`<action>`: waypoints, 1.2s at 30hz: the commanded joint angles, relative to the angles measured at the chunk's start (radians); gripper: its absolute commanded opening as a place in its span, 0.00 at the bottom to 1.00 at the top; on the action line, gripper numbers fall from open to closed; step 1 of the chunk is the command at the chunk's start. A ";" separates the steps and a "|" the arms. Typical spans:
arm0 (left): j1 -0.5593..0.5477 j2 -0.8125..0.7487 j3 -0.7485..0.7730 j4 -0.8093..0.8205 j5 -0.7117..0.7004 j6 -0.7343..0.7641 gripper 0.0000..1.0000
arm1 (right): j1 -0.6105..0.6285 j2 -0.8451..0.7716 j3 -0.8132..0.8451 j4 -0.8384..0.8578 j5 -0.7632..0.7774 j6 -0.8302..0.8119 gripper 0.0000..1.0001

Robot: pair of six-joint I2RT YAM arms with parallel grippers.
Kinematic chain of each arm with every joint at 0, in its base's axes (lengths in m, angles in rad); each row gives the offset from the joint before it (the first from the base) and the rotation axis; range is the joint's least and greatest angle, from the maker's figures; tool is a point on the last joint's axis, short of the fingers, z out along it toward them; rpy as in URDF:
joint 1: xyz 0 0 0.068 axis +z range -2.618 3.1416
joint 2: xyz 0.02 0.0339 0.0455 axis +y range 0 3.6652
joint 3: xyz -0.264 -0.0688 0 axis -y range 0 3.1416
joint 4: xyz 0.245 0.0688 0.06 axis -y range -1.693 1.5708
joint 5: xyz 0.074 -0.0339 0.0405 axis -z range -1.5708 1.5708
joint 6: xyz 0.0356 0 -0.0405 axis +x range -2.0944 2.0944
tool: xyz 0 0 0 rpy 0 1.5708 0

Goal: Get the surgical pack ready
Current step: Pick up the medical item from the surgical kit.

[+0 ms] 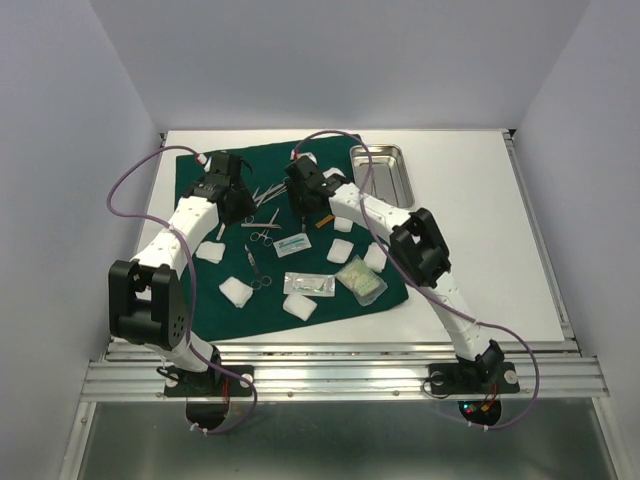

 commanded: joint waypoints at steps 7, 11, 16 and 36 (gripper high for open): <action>0.002 -0.027 0.005 0.008 0.002 0.024 0.49 | 0.034 0.075 0.095 -0.040 0.159 -0.034 0.39; 0.004 -0.025 0.006 0.008 0.004 0.029 0.49 | 0.034 0.078 0.112 -0.042 0.166 -0.043 0.26; 0.004 -0.025 0.000 0.011 0.007 0.030 0.49 | 0.034 0.060 0.140 -0.032 0.148 -0.058 0.10; 0.004 -0.022 0.003 0.010 0.012 0.036 0.48 | -0.039 -0.146 0.072 0.055 0.177 -0.068 0.01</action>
